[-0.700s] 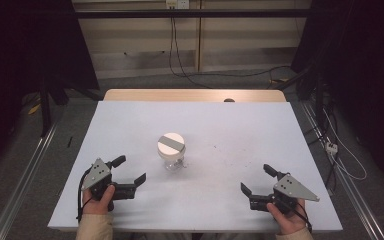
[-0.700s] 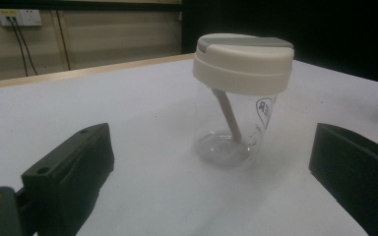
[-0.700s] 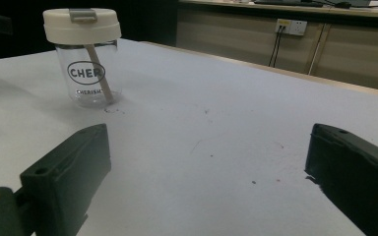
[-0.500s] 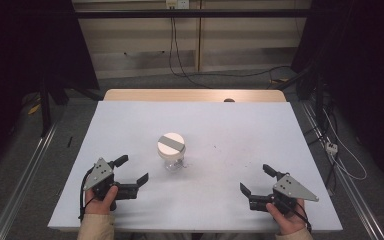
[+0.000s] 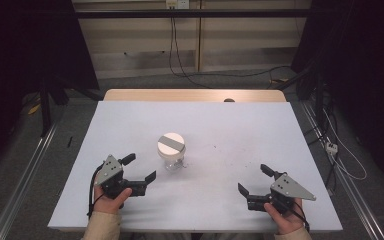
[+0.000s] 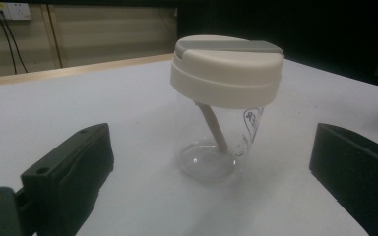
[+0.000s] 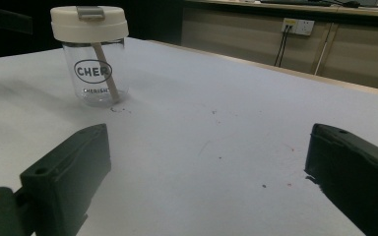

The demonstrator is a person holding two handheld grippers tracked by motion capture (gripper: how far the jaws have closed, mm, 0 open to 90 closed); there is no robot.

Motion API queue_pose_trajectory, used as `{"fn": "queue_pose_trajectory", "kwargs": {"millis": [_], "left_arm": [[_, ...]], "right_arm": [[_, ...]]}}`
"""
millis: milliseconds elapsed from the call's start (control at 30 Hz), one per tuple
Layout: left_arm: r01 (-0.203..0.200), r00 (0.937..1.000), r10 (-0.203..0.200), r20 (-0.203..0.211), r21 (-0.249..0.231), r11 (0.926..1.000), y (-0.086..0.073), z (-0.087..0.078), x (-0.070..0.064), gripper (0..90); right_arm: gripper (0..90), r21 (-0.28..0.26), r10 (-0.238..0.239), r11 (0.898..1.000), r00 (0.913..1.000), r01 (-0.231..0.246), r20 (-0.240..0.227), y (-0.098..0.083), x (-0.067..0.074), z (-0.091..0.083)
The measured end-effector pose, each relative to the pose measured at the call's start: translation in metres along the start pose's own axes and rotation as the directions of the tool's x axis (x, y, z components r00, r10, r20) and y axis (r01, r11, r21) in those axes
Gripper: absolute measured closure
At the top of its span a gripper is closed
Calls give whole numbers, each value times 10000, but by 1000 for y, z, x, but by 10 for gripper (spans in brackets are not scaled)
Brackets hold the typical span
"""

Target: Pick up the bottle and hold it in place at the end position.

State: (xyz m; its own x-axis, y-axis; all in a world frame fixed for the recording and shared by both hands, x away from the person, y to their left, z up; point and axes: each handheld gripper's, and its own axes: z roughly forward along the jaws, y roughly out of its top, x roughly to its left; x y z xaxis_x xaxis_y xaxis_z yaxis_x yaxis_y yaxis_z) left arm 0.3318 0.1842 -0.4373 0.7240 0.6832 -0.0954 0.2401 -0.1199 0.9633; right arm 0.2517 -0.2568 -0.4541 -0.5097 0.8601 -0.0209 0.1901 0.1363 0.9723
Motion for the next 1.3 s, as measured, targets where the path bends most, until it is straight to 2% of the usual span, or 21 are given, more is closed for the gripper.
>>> {"fn": "queue_pose_trajectory", "kwargs": {"millis": [133, 300, 400, 500, 667, 1067, 1300], "left_arm": [[129, 9999, -130, 25, 180, 9998, 2, 10, -4, 28], [317, 9995, -317, -13, 109, 9994, 4, 21, -6, 28], [255, 9996, -251, -141, 288, 9993, 5, 27, -9, 33], [168, 9996, -162, -252, 271, 9995, 6, 30, -11, 39], [424, 9990, -419, -174, 345, 9985, 7, 36, -13, 35], [252, 9996, -244, -143, 590, 9979, 5, 42, -15, 42], [282, 9984, -235, -516, 928, 9953, 1, 50, -15, 55]], "right_arm": [[28, -6, 7, 10000, 10000, -7, 15, 0, 0, 0], [27, 35, 16, 10000, 10000, -16, -26, 0, 1, 1], [28, 25, -11, 10000, 10000, 11, -16, 0, 2, 0], [28, 3, 11, 10000, 10000, -11, 15, -1, 1, -1], [28, -6, 33, 10000, 10000, -33, 74, -1, -1, -2], [30, -8, 9, 10000, 10000, -9, 78, -1, 0, -1], [30, -11, 13, 10000, 10000, -13, 82, -1, -1, -1]]}}
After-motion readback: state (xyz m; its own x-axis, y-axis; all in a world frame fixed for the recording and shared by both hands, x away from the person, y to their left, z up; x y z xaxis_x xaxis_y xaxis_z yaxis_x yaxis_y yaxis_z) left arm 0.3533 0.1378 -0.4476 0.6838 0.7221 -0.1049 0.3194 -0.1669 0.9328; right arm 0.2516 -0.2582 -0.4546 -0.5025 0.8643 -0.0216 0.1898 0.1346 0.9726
